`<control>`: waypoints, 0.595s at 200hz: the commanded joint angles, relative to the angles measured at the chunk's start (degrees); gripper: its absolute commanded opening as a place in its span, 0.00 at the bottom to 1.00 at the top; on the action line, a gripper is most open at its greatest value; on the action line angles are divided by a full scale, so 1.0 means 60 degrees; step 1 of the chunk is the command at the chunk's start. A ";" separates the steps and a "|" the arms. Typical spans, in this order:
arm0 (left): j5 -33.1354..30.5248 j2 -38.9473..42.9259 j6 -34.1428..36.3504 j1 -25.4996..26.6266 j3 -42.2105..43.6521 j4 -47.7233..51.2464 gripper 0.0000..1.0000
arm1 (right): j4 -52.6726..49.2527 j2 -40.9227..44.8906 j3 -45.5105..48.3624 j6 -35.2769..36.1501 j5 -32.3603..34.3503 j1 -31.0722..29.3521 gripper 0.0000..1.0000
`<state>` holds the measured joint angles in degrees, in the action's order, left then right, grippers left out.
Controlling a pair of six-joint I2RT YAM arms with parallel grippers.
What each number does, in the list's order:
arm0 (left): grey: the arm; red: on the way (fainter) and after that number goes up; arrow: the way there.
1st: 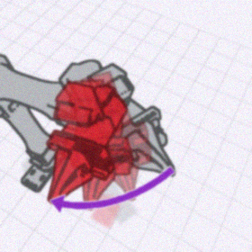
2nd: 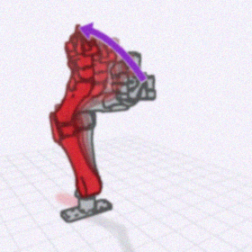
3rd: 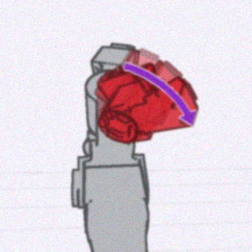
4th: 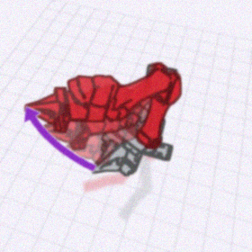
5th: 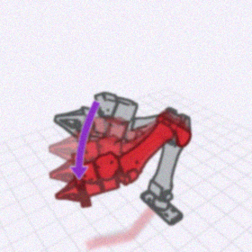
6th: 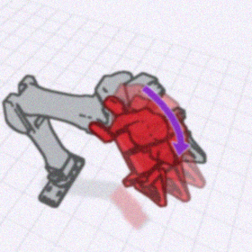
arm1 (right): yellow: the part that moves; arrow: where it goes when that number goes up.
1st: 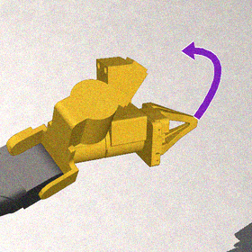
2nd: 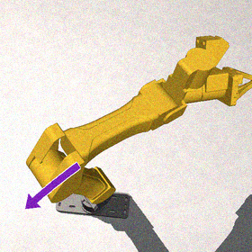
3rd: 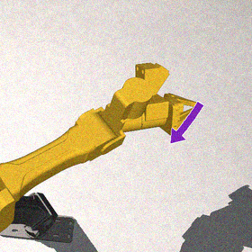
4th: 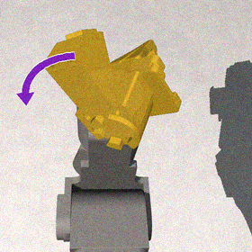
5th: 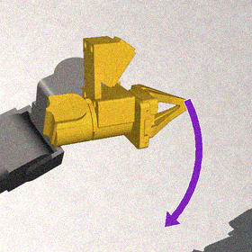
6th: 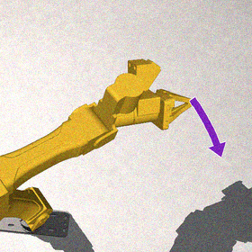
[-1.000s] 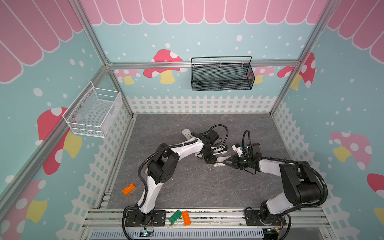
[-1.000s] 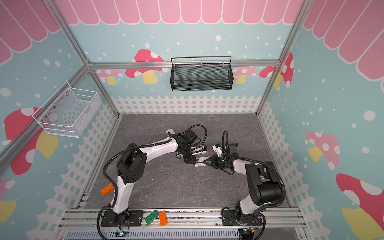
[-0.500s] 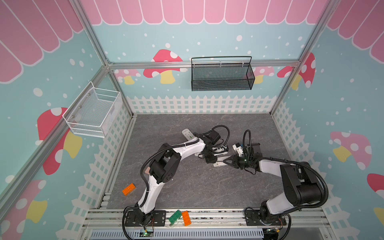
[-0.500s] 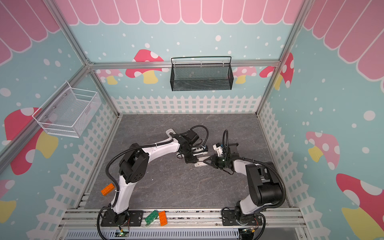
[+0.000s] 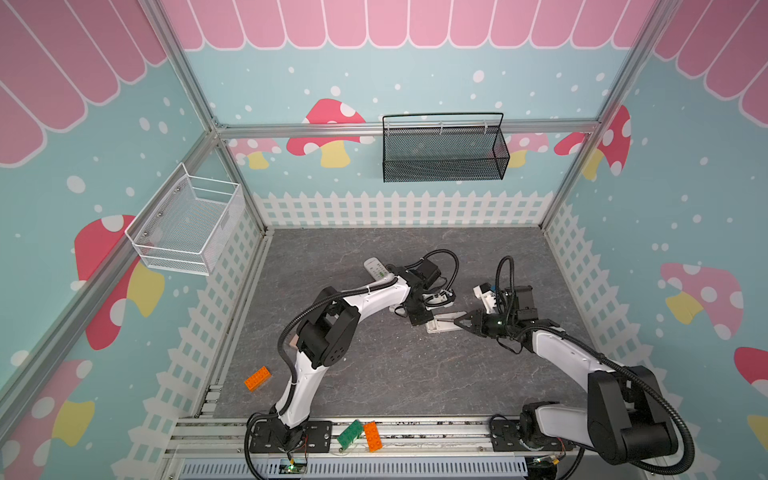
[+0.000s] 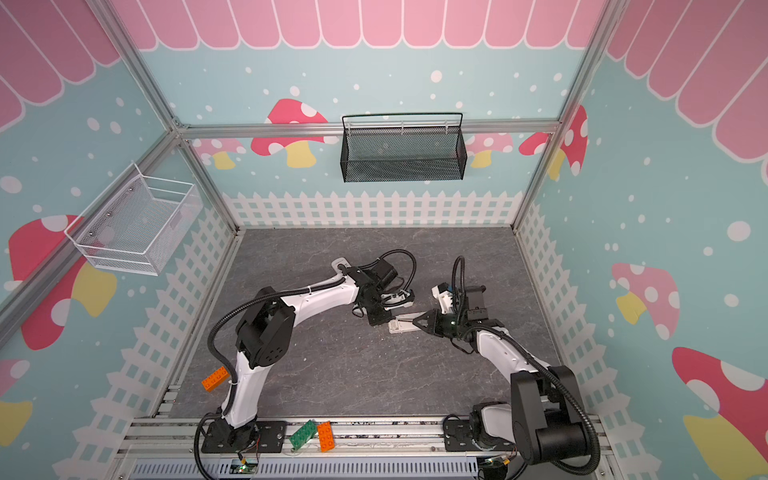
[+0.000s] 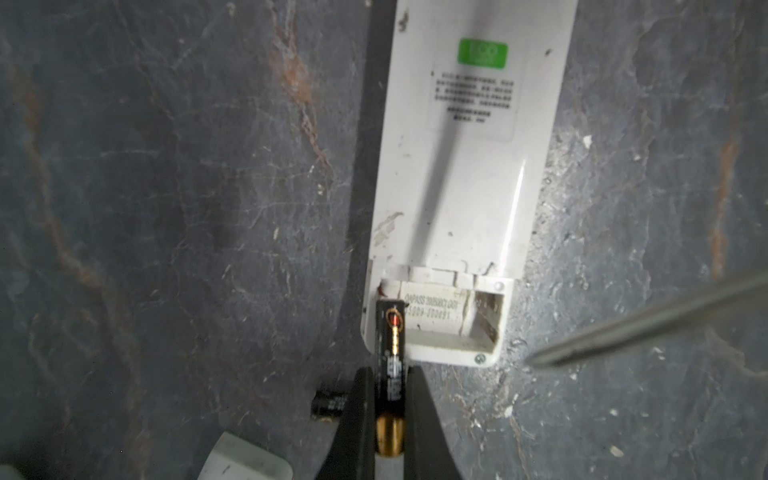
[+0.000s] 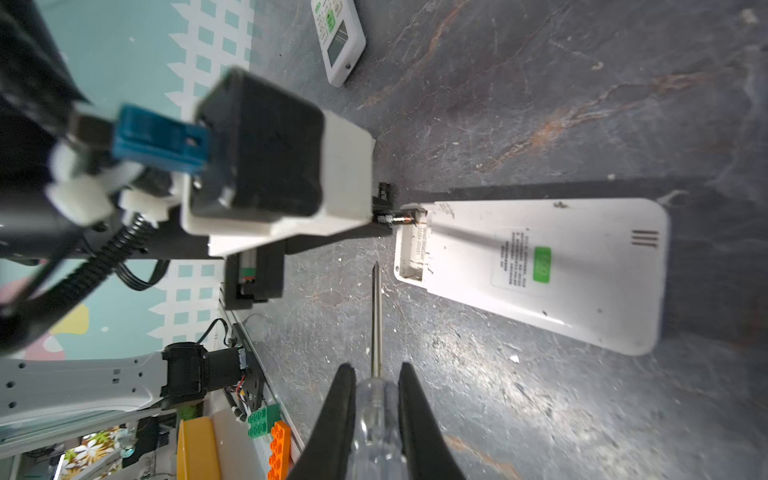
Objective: Unload the batteries from the remote control
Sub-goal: 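Release the remote with the left gripper while the right draws the screwdriver back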
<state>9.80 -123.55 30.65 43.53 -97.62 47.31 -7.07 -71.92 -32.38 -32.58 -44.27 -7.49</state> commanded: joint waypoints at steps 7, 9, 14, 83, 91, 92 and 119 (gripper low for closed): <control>-0.0317 0.0879 -0.1128 -0.0156 0.0259 -0.0137 0.06 | -0.1280 0.0795 0.0181 0.0640 0.1130 0.0064 0.00; -0.0305 0.0905 -0.1199 -0.0174 0.0282 -0.0162 0.06 | -0.1329 0.0839 0.0208 0.0643 0.1198 0.0073 0.00; -0.0298 0.0946 -0.1713 -0.0200 0.0366 -0.0255 0.06 | -0.1421 0.0955 0.0254 0.0654 0.1337 0.0065 0.00; -0.1423 0.0766 -0.4141 0.0025 0.1363 -0.1669 0.10 | -0.1648 0.1981 0.1027 0.0255 0.1852 0.0054 0.00; -0.1403 0.0732 -0.4303 0.0026 0.1413 -0.1764 0.10 | -0.1607 0.1989 0.1095 0.0230 0.1965 0.0054 0.00; -0.1401 0.0730 -0.4332 0.0026 0.1422 -0.1778 0.10 | -0.1606 0.1985 0.1100 0.0230 0.1969 0.0050 0.00; -0.1129 0.0571 -0.4646 0.0069 0.1518 -0.1863 0.18 | -0.1819 0.1872 0.0962 0.0277 0.1974 0.0055 0.00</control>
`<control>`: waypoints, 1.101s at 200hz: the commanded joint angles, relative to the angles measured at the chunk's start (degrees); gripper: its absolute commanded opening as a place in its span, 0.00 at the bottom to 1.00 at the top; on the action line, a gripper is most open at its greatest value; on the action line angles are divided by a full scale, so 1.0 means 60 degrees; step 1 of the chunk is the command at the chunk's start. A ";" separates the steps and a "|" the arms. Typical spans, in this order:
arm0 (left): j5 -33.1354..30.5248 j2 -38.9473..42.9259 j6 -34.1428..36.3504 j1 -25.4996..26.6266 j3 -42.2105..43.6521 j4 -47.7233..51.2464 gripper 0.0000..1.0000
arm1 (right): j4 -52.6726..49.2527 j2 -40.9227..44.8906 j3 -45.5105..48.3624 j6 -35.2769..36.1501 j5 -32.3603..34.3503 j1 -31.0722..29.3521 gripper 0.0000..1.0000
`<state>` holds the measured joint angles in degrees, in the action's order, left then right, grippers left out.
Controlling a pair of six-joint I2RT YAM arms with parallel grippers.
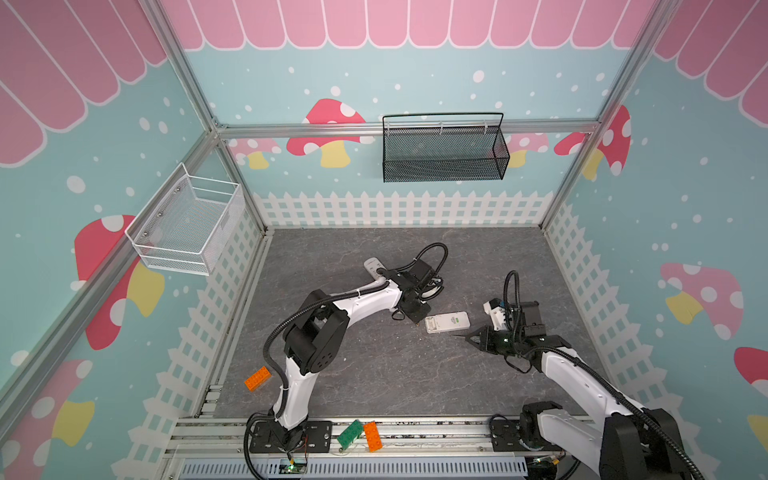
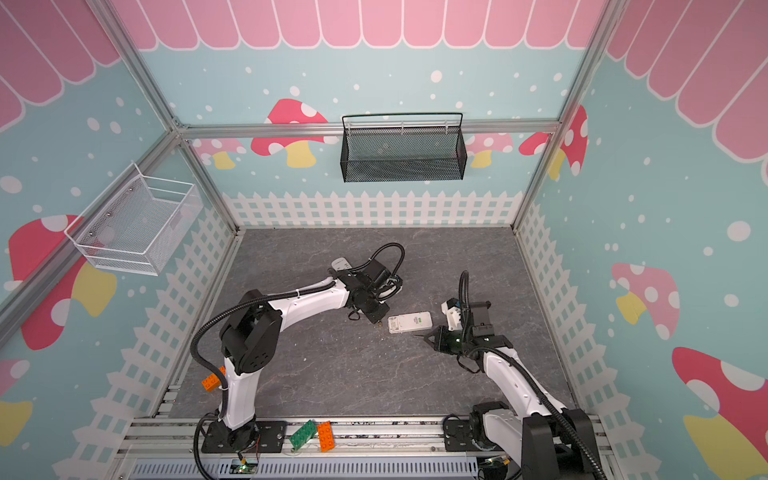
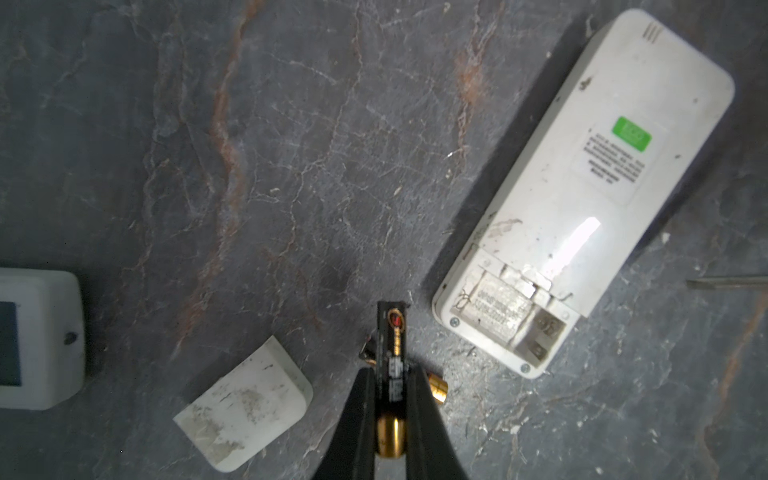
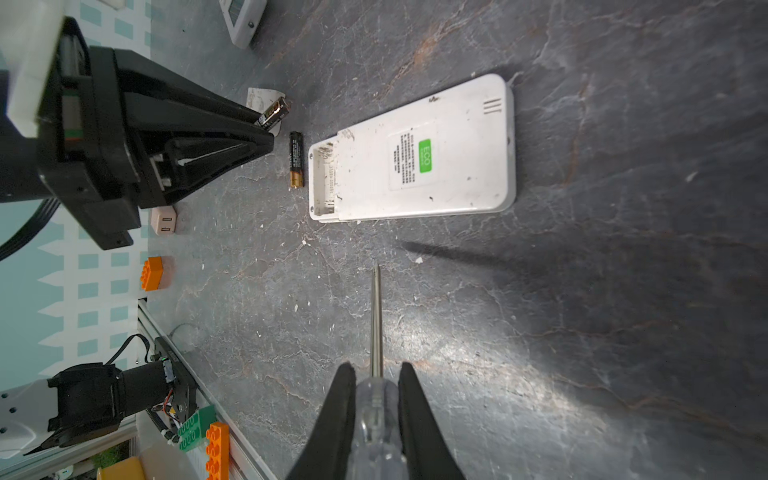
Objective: Unload the batteries from the remote control
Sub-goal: 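Release the remote with the left gripper while the right draws the screwdriver back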
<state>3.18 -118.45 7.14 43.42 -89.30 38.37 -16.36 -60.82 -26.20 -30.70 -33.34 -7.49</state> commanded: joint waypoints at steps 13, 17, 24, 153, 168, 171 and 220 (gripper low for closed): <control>0.0090 -0.0333 -0.0775 0.0145 0.0176 -0.0421 0.21 | -0.0167 0.0202 0.0020 -0.0090 0.0160 0.0054 0.00; 0.0087 -0.0344 -0.0815 0.0160 0.0201 -0.0445 0.22 | -0.0103 0.0262 0.0051 -0.0114 0.0166 0.0052 0.00; 0.0128 -0.0376 -0.0863 0.0174 0.0244 -0.0497 0.24 | -0.0043 0.0327 0.0101 -0.0141 0.0193 0.0051 0.00; 0.1771 -0.0366 0.1463 0.0485 -0.1793 0.0523 0.66 | -0.0357 0.1539 -0.0839 -0.0014 0.1701 0.0052 0.00; 0.2201 -0.0447 0.1945 0.0529 -0.1671 0.0135 0.73 | -0.0237 0.1913 -0.0849 -0.0027 0.2229 0.0055 0.00; 0.2256 -0.0475 0.2006 0.0527 -0.1670 0.0077 0.74 | -0.0244 0.1978 -0.0884 -0.0038 0.2369 0.0055 0.00; 0.2362 -0.1221 0.3102 0.0699 -0.2189 0.0232 0.83 | -0.0240 0.3175 -0.1411 0.0646 0.4201 0.0048 0.00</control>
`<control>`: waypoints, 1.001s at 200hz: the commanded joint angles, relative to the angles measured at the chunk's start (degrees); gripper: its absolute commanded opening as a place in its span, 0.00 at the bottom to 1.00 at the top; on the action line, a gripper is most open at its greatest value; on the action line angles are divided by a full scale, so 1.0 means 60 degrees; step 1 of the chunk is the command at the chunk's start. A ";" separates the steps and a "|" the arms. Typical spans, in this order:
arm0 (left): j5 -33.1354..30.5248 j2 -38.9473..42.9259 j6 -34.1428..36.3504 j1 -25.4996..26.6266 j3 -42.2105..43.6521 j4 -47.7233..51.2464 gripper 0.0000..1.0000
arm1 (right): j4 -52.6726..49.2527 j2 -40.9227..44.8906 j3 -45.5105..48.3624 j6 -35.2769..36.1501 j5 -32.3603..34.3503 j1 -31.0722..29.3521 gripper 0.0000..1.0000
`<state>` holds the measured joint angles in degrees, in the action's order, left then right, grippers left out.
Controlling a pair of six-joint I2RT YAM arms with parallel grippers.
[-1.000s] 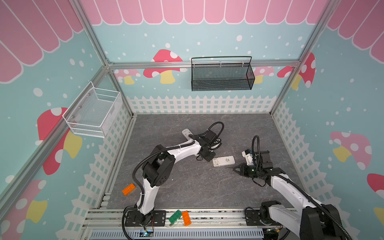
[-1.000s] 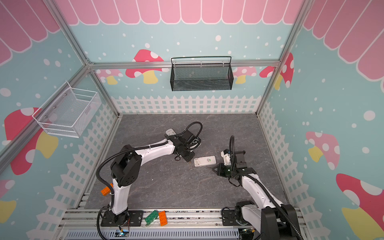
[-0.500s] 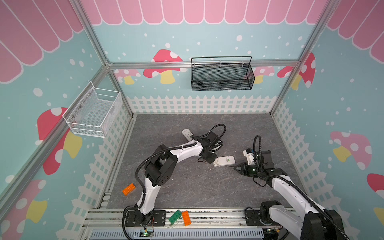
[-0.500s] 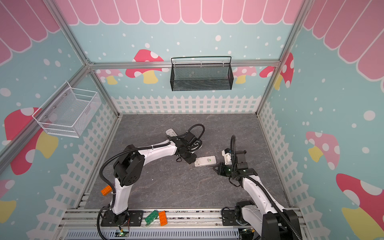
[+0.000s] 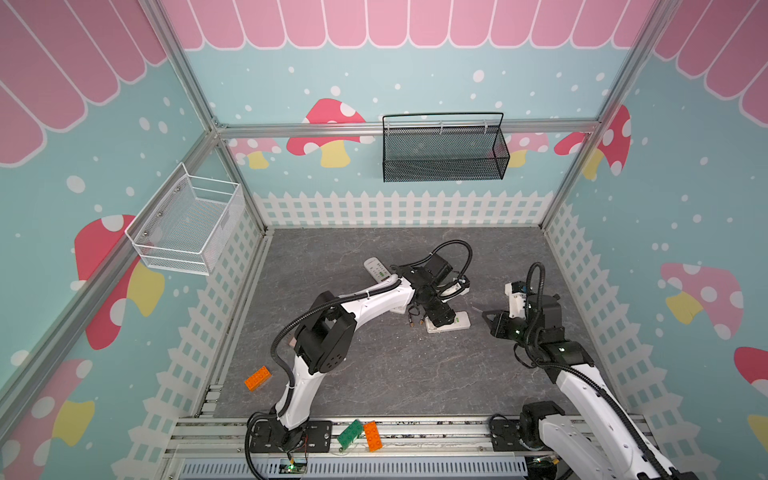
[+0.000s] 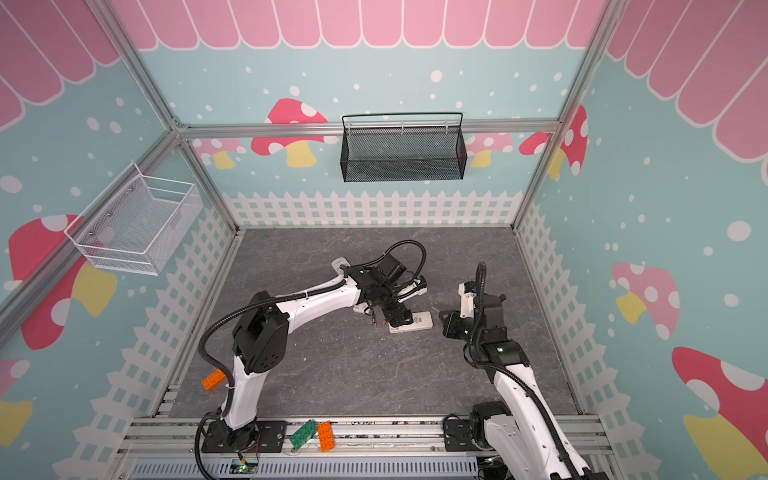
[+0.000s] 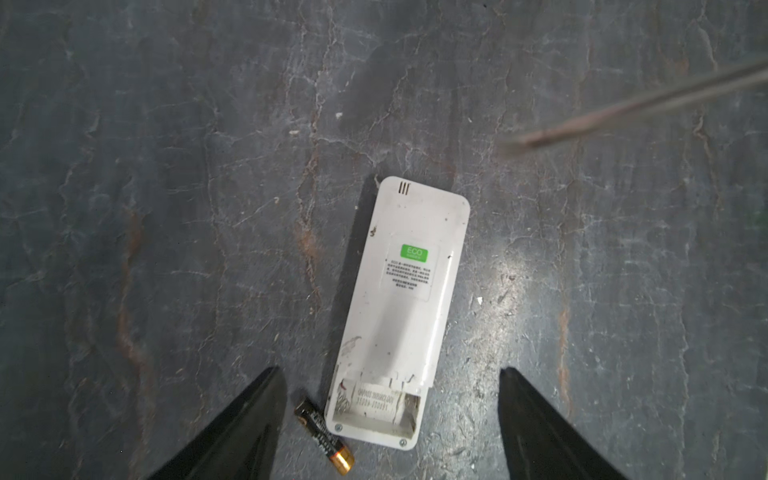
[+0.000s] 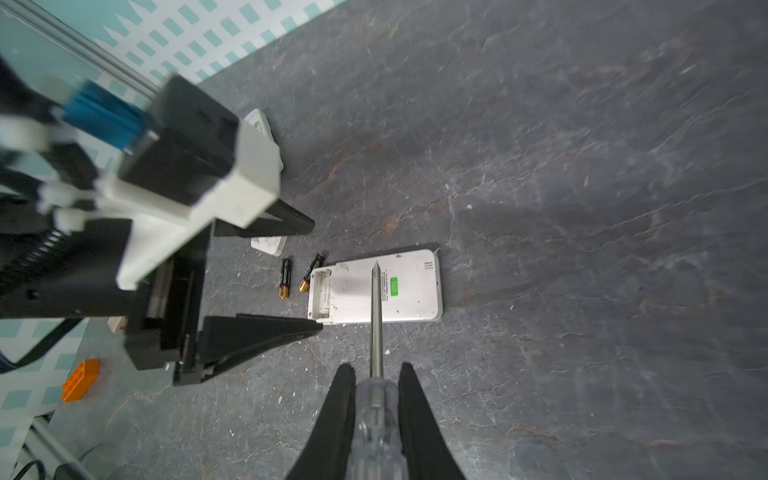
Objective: Unload the batteries from the remote control
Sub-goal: 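Release the remote with the left gripper while the right draws the screwdriver back, then grasp the empty white remote body with the left gripper and carry it aside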
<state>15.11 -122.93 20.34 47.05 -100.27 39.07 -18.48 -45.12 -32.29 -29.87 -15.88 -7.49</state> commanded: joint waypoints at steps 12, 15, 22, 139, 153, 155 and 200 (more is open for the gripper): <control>0.0261 -0.0691 0.0977 0.0178 -0.0598 0.0316 0.85 | 0.0150 0.0827 -0.0531 0.0793 0.1607 0.0050 0.00; 0.0220 -0.0749 0.1018 0.0207 -0.0645 0.0370 0.85 | 0.0180 0.0894 -0.0548 0.0882 0.1694 0.0058 0.00; 0.0117 -0.0859 0.1142 0.0282 -0.0715 0.0407 0.86 | 0.0272 0.1047 -0.0518 0.1111 0.1828 0.0052 0.00; -0.0569 -0.2270 0.0797 0.0772 -0.1833 0.0999 0.87 | 0.1032 0.2191 0.0338 0.3147 0.3242 0.0052 0.00; -0.0743 -0.2289 0.0774 0.0800 -0.1805 0.0991 0.86 | 0.0891 0.2157 0.0299 0.3104 0.3276 0.0059 0.00; -0.0775 -0.2289 0.0793 0.0801 -0.1801 0.0982 0.86 | 0.0889 0.2170 0.0299 0.3096 0.3276 0.0050 0.00; -0.1109 -0.2396 0.0758 0.0815 -0.1798 0.0973 0.78 | 0.0861 0.2093 0.0337 0.3060 0.3339 0.0056 0.00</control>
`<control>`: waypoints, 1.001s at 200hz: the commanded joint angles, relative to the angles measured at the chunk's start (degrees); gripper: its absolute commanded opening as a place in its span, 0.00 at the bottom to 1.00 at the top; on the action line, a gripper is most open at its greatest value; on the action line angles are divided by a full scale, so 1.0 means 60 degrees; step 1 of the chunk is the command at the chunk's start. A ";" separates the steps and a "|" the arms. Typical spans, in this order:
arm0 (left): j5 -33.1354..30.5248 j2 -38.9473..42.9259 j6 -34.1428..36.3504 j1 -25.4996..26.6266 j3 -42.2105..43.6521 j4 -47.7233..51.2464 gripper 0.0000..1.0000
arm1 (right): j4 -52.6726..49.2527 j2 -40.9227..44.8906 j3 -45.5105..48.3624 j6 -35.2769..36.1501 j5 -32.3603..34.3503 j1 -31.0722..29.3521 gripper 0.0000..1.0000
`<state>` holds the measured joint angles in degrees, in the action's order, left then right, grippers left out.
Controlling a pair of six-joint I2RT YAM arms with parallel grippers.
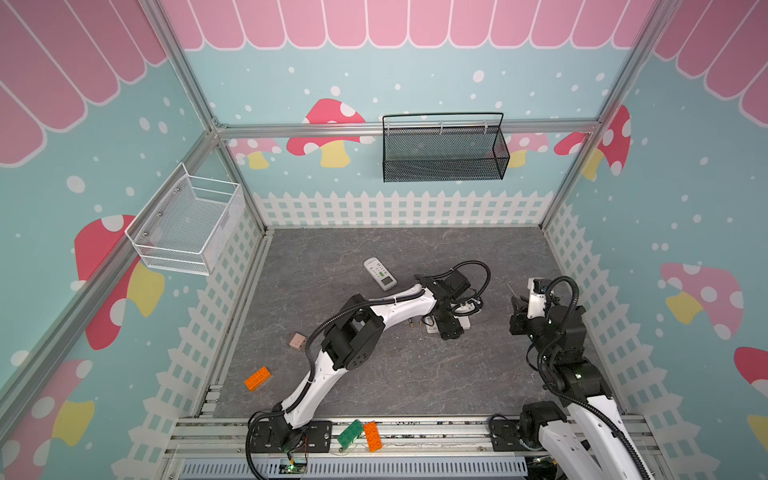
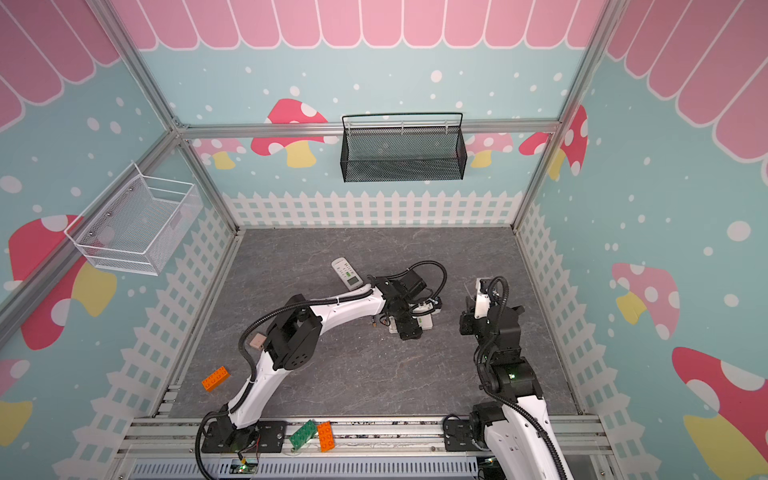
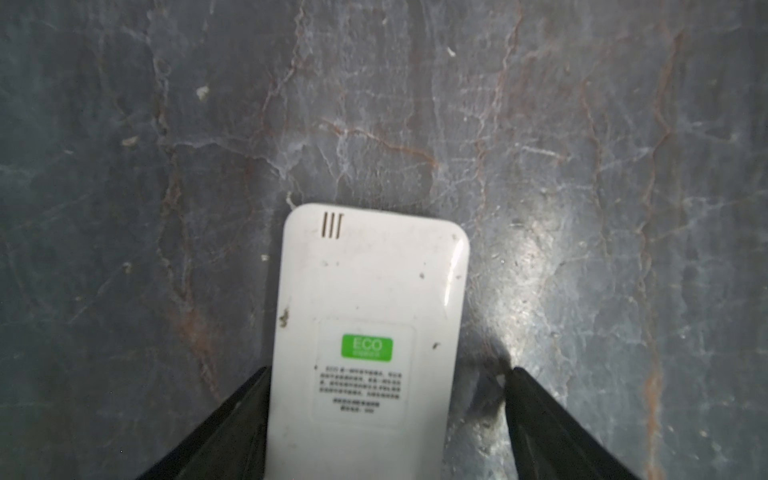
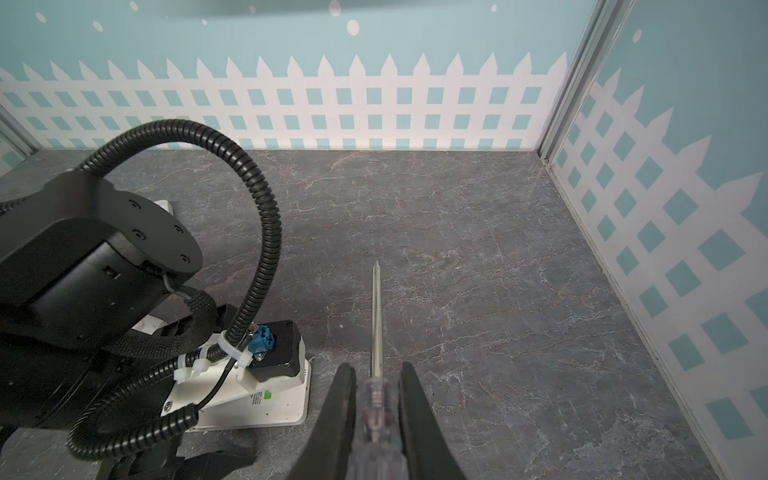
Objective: Unload the batteries from the remote control
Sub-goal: 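Grasp the empty white remote body with the left gripper and carry it aside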
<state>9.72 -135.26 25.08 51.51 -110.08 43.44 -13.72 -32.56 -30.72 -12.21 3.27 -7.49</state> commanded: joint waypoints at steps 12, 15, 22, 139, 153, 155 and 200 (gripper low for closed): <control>-0.0114 -0.0320 -0.0066 0.0073 -0.0173 0.0239 0.68 | 0.0126 0.0007 0.0084 0.0128 0.0165 0.0055 0.00; -0.0118 -0.0322 -0.0071 0.0077 -0.0189 0.0232 0.64 | 0.0143 0.0006 0.0094 0.0130 0.0161 0.0048 0.00; -0.0131 -0.0320 -0.0065 0.0073 -0.0211 0.0231 0.56 | 0.0150 -0.0004 0.0117 0.0130 0.0173 0.0049 0.00; -0.0751 0.2419 -0.1885 -0.0205 0.1016 -0.0357 0.45 | 0.0115 -0.0239 0.0112 0.0057 -0.0243 0.0058 0.00; -0.0797 0.3195 -0.2301 -0.0503 0.1767 -0.0721 0.45 | 0.0269 -0.0290 0.0183 0.0017 -0.0294 0.0055 0.00; -0.0798 0.3311 -0.2418 -0.0558 0.1886 -0.0736 0.45 | 0.0306 -0.0306 0.0194 0.0014 -0.0295 0.0052 0.00; -0.1438 0.5595 -0.3396 -0.1768 0.4353 -0.1780 0.42 | 0.1301 -0.0914 0.0590 -0.1248 -0.0286 0.0061 0.00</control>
<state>4.32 -106.80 9.93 44.38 -90.39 37.21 -11.40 -36.77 -29.56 -14.22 1.91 -7.49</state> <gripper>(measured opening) 0.510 0.170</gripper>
